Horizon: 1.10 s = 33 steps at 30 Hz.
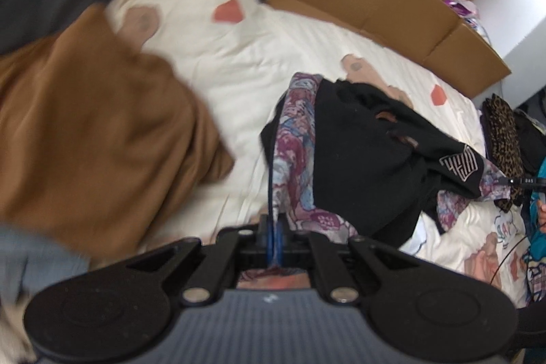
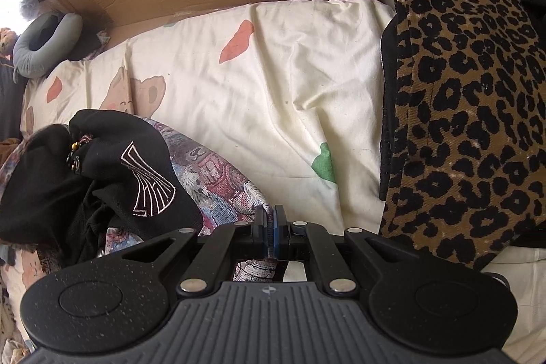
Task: Fold clothes
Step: 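Hold the garment edge with the left gripper and fold it toward the right gripper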
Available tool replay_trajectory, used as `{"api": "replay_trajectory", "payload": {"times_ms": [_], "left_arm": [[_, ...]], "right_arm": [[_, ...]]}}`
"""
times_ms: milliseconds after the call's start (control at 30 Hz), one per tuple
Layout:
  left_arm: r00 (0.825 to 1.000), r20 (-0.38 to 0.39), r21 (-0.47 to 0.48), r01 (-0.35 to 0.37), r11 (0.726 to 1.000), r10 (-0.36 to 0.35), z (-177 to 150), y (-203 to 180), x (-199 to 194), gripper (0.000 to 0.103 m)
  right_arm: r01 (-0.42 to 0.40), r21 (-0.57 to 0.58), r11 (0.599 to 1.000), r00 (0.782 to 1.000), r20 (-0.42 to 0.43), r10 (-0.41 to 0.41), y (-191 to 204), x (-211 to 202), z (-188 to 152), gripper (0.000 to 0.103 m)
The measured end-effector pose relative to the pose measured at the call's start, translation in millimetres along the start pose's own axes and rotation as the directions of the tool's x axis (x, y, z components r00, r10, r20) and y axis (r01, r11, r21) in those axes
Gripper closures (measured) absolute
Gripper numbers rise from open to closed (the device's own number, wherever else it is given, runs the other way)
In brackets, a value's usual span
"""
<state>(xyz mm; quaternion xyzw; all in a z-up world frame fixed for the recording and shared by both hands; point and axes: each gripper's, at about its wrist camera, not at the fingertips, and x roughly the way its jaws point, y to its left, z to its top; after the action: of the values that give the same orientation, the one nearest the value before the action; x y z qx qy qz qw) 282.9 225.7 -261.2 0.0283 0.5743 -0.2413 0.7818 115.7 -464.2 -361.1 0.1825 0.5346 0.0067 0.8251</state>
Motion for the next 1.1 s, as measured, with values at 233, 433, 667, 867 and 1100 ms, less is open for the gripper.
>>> {"api": "replay_trajectory", "payload": {"times_ms": [233,433,667,867,1100], "left_arm": [[0.999,-0.05,-0.125,-0.025,0.992,0.018,-62,28,-14,0.101],[0.996,-0.087,-0.223,-0.046,0.974,0.027,-111,38,-24,0.101],[0.988,-0.151,-0.318,-0.078,0.945,0.031,-173,43,-33,0.101],[0.976,-0.219,-0.382,-0.103,0.918,0.018,-217,40,-36,0.101],[0.954,-0.299,-0.411,-0.127,0.903,-0.003,-251,35,-32,0.101]], "right_arm": [[0.011,-0.011,1.0,0.999,-0.045,-0.012,-4,-12,-11,0.103],[0.031,0.004,1.0,0.996,-0.081,-0.031,-13,-22,-26,0.103],[0.05,-0.008,0.999,0.99,-0.134,-0.051,-14,-28,-42,0.103],[0.075,-0.021,0.997,0.978,-0.195,-0.077,-16,-32,-60,0.103],[0.119,-0.031,0.992,0.955,-0.271,-0.124,-21,-45,-84,0.103]]}}
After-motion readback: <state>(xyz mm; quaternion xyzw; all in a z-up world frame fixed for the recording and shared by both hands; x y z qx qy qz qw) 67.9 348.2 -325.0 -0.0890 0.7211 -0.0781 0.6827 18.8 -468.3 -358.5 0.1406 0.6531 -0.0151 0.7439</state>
